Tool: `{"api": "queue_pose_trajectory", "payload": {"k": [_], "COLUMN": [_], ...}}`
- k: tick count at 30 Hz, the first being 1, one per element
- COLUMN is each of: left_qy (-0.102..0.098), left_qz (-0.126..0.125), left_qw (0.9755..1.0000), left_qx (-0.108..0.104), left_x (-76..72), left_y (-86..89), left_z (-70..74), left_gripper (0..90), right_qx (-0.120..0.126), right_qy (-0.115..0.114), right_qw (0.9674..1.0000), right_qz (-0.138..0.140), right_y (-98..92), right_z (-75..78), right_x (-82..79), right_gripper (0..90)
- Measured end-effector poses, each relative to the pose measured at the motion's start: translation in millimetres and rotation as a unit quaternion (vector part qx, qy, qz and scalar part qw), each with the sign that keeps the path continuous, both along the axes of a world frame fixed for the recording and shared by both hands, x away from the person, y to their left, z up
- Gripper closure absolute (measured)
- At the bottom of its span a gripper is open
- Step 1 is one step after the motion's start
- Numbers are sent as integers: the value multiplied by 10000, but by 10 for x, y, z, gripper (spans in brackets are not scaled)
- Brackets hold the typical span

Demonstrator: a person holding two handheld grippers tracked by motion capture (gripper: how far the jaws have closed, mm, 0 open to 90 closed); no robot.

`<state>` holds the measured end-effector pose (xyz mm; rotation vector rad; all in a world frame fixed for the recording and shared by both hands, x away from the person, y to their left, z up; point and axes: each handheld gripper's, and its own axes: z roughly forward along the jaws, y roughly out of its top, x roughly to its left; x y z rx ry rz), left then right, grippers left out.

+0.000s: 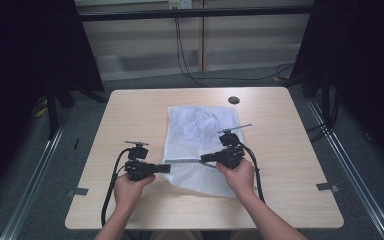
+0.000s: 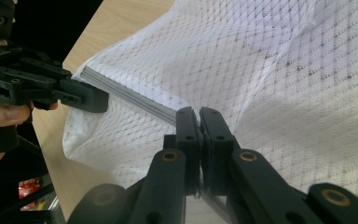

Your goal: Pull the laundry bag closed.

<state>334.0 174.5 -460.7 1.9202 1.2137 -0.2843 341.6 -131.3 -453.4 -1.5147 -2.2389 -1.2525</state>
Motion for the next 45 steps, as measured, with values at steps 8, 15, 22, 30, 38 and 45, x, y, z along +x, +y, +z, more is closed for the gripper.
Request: {"api": "queue_pose_trajectory", "payload": {"k": [8,15,22,30,38,45], "left_qy": [27,-23,8,-3,-39,-32], "left_qz": [68,100,162,174,160,172], "left_qw": [10000,9999,9999,9998,9999,9998], "left_qx": [-1,59,-30,7,15,27], "left_x": [2,2,9,-1,1,3], "left_y": [40,51,121,105,98,105], "left_z": [9,12,22,23,17,10], "left_gripper": [892,892,892,892,892,892], "right_qx": [-167,-140,-159,-183,-146,-163], "right_qy": [-67,-76,-54,-67,-56,-32], "right_qw": [9998,9999,9998,9998,9998,9998], "right_qz": [3,-30,-97,-92,-83,-88], "right_y": [-32,-88,-166,-171,-190,-200], "right_z": [-5,-1,-18,-15,-16,-15], "right_x": [-3,-7,-7,-15,-6,-5], "right_gripper": [872,872,872,872,872,872]}}
